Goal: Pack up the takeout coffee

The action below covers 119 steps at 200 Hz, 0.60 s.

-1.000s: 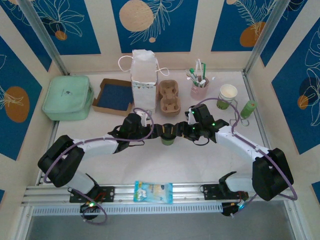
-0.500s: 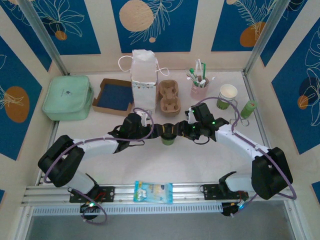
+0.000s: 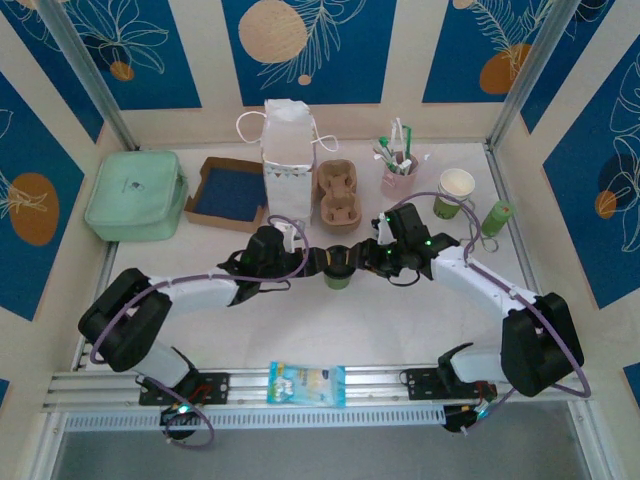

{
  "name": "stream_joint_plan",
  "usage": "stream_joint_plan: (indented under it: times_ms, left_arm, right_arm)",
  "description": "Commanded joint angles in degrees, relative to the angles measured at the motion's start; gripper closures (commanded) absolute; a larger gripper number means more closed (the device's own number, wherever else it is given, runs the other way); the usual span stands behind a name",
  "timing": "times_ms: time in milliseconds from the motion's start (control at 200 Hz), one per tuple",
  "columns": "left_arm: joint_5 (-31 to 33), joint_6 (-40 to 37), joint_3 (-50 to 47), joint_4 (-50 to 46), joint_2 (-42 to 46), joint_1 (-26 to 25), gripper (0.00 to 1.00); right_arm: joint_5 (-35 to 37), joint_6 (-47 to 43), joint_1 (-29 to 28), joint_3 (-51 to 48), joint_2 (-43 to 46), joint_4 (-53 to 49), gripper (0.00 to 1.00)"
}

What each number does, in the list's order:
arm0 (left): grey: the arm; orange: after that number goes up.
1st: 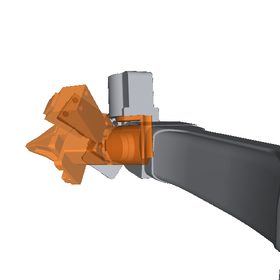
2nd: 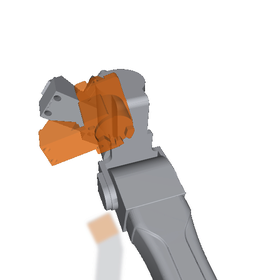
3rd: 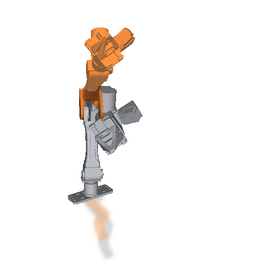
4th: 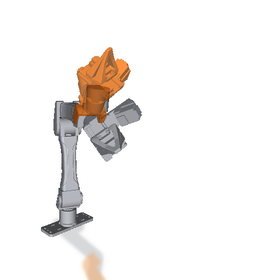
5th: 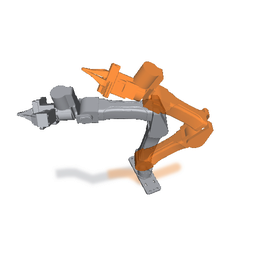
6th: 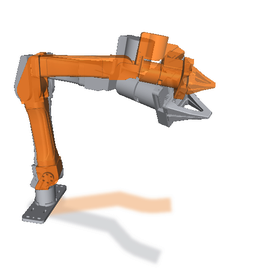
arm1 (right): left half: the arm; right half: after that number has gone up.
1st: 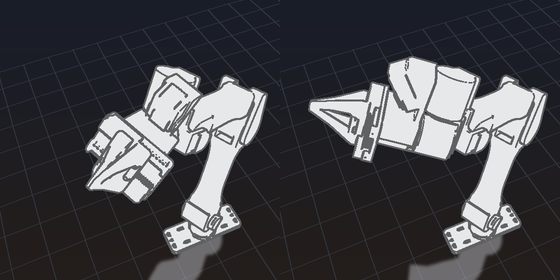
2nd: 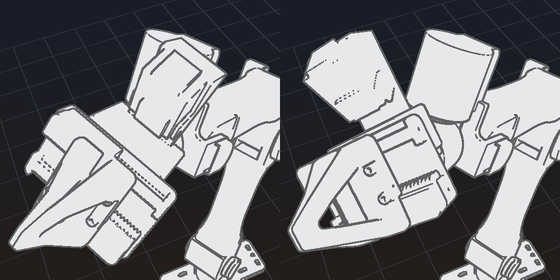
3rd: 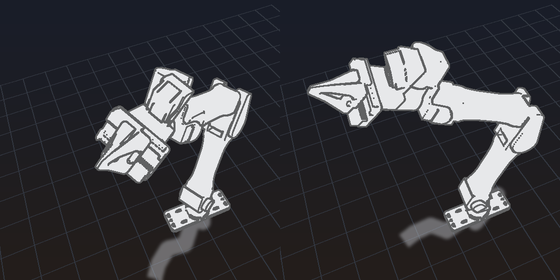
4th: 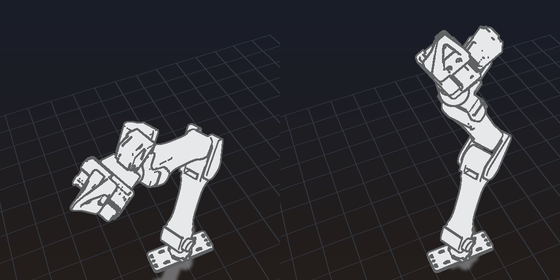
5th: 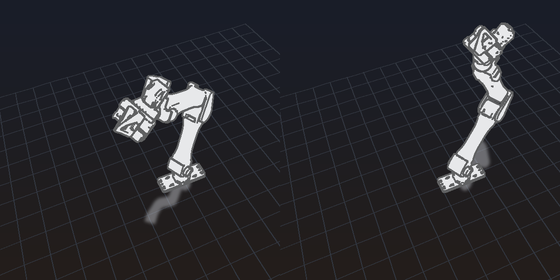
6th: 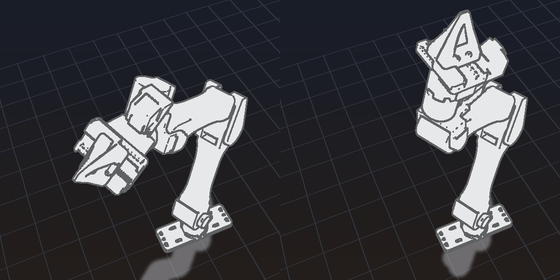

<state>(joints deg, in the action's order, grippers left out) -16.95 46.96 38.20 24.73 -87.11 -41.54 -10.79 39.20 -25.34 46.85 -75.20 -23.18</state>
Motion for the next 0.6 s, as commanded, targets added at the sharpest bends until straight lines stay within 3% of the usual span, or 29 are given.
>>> stream_joint_plan:
  times_ms: [0, 590]
  left_arm:
    - [1.53, -0.42, -2.67, -12.54, -3.94, -0.82, 0.48]
    - [1.15, 0.23, 1.22, -13.13, -2.77, -0.91, 0.45]
  right_arm:
    - [8.15, -0.53, 1.09, -3.53, -3.81, -6.78, 0.54]
    - [8.24, -1.58, 1.56, 0.33, -3.53, -8.44, 0.54]
